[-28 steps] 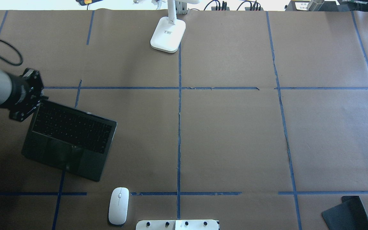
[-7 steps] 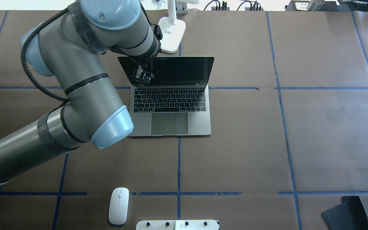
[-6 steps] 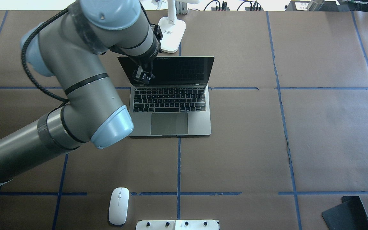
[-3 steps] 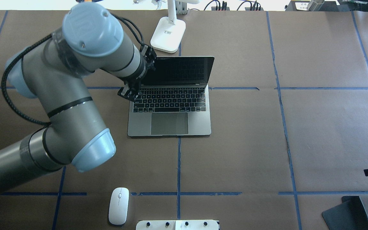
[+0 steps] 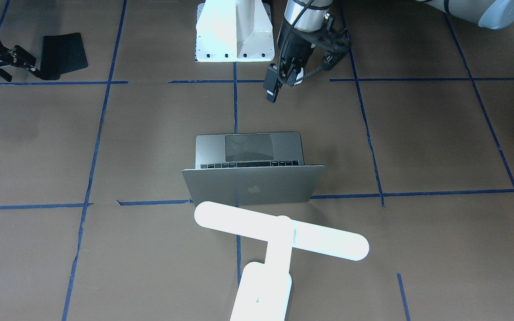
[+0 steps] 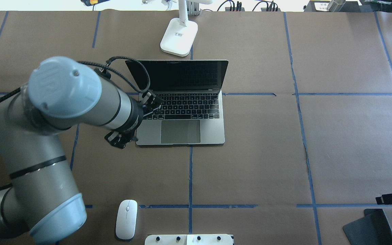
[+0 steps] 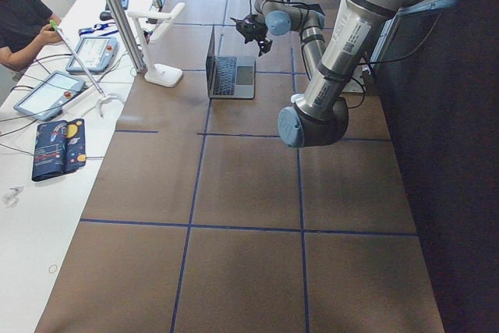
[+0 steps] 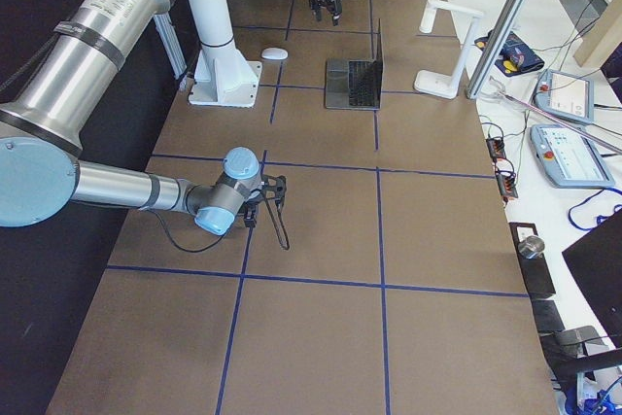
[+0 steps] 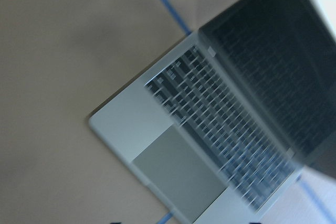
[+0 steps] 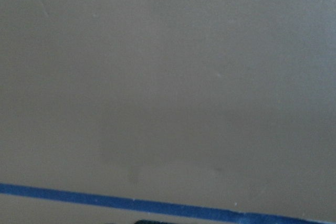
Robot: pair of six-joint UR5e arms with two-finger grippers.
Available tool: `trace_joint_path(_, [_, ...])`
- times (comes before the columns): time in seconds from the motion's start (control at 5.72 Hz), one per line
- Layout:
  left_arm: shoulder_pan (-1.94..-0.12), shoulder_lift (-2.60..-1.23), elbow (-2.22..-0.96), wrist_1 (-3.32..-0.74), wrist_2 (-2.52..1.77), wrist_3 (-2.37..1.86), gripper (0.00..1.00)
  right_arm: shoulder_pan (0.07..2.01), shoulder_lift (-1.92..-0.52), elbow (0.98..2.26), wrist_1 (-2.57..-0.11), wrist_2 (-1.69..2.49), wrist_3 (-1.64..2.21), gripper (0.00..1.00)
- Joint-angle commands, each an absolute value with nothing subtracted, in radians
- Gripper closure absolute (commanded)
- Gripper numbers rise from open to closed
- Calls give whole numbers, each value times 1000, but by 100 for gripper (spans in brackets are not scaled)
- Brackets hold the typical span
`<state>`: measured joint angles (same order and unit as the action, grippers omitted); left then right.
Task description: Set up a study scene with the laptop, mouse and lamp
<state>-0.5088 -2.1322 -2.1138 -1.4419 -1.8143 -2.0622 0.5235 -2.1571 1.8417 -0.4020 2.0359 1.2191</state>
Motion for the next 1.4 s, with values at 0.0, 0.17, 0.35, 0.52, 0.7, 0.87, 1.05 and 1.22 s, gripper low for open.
trace_joint_path(0.0, [-451, -2083, -2169, -1440, -1812, -2037, 0, 407, -2164, 1841, -385, 1983, 1270, 11])
trace_joint_path(0.17, [-449, -2085, -2174, -1440, -1812, -2037, 0, 381, -2184, 1839, -387, 1983, 1278, 14])
trace_joint_path(0.35, [-451, -2083, -2174, -1439, -1812, -2037, 0, 364, -2187, 1835, -387, 1983, 1278, 17])
trace_joint_path(0.52, [-451, -2085, -2174, -1439, -1812, -2037, 0, 362, -2187, 1821, -387, 1982, 1279, 26])
trace_joint_path(0.7, [-453, -2082, -2193, -1439, -1812, -2037, 0, 354, -2186, 1819, -387, 1982, 1279, 28])
trace_joint_path(0.87, [-456, -2073, -2213, -1439, -1812, -2036, 0, 351, -2184, 1819, -387, 1982, 1279, 43])
trace_joint_path(1.05, [-459, -2063, -2218, -1439, -1812, -2036, 0, 350, -2184, 1819, -387, 1977, 1279, 73])
trace_joint_path(1.22, [-460, -2063, -2220, -1439, -1812, -2036, 0, 350, -2180, 1821, -387, 1977, 1278, 100])
